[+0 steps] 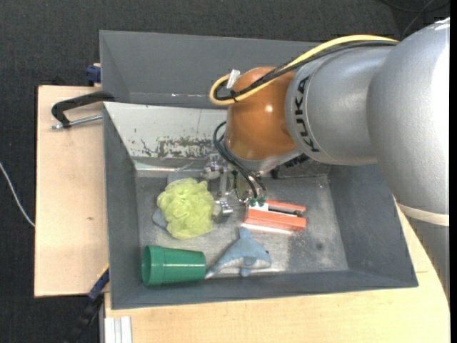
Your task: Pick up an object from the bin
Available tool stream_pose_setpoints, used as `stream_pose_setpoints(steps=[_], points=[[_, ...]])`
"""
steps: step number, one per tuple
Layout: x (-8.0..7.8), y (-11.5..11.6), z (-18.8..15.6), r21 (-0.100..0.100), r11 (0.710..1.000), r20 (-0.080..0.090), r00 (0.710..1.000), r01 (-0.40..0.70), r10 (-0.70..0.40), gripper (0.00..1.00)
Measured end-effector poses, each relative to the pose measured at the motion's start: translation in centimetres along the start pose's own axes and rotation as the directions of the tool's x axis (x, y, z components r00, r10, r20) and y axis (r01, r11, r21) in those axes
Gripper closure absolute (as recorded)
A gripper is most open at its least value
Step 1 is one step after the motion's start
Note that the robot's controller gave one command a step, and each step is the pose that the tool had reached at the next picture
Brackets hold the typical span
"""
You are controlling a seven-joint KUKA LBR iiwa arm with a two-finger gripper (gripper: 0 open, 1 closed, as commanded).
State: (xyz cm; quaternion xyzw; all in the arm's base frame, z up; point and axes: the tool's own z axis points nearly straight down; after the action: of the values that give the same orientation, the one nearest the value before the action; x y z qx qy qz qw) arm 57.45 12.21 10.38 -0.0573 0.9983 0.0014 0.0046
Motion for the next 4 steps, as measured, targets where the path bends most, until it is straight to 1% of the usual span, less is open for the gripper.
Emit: stream_pose_setpoints(steps=[1, 2, 3, 4], points=[[-1.5, 3.2, 2.7, 0.006, 1.0, -0.005, 1.0, 0.023, -0.023, 0.0], [-1.4, 6.6, 2.8, 0.008, 1.0, 0.004, 1.0, 0.027, -0.027, 0.0], [-2.5, 8.8, 2.7, 0.008, 0.988, 0.015, 0.987, 0.157, -0.157, 1.0], [-2.5, 8.9, 2.7, 0.008, 0.987, 0.015, 0.987, 0.157, -0.158, 1.0]])
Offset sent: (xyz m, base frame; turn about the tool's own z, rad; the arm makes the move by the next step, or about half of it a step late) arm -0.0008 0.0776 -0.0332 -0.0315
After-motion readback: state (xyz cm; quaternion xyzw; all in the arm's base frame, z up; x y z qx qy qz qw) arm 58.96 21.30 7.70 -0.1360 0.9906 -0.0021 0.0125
